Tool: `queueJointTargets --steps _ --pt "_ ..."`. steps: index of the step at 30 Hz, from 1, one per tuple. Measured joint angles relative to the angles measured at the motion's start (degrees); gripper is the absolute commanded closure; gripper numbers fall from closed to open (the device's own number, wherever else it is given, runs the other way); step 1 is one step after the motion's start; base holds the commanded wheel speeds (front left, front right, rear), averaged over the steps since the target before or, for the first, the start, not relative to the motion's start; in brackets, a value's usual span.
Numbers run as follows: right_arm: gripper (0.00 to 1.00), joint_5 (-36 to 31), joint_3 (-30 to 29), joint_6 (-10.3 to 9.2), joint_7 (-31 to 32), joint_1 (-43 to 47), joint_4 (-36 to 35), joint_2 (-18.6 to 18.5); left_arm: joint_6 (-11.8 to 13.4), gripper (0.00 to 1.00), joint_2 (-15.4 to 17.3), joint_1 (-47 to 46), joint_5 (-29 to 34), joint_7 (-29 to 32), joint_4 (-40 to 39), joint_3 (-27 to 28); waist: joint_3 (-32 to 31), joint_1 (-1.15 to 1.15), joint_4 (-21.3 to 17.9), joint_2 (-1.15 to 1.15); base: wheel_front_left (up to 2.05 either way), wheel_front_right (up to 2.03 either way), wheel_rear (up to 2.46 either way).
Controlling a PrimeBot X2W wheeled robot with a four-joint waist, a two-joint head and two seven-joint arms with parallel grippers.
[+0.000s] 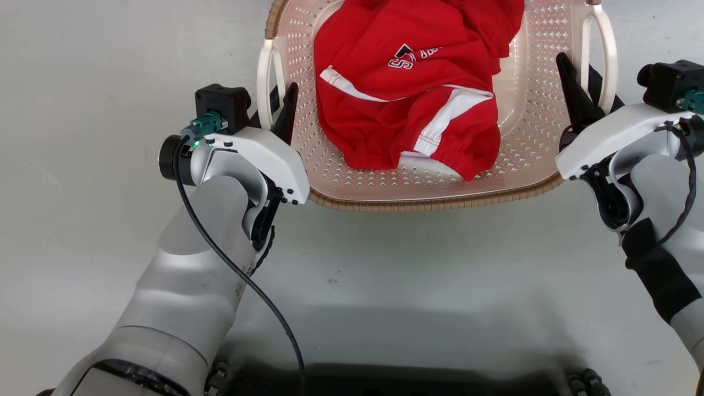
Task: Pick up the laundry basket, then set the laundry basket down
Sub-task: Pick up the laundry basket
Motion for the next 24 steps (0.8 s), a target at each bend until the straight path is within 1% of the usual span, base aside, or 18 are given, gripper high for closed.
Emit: queueJointTargets --steps 14,20,24 --pt "1.0 0.9 1.5 -0.02 -0.1 -0.5 0.3 -0.1 0.0 1.0 0.7 -0.6 -2.6 -0.2 0.7 -2.4 0.0 0.0 -0.4 0.0 0.0 0.0 0.0" --pt "1.0 2.0 2.5 -0.02 -0.2 -1.3 2.9 1.0 0.0 1.0 0.8 -1.3 -3.3 -0.1 2.4 -3.9 -0.6 0.0 -0.6 0.0 0.0 0.0 0.0" --pt "1.0 2.3 3.1 -0.01 -0.2 -1.6 6.0 1.9 0.0 1.0 0.4 -1.5 -4.1 0.0 4.0 -5.1 -1.4 0.0 -0.7 0.0 0.0 0.0 0.0"
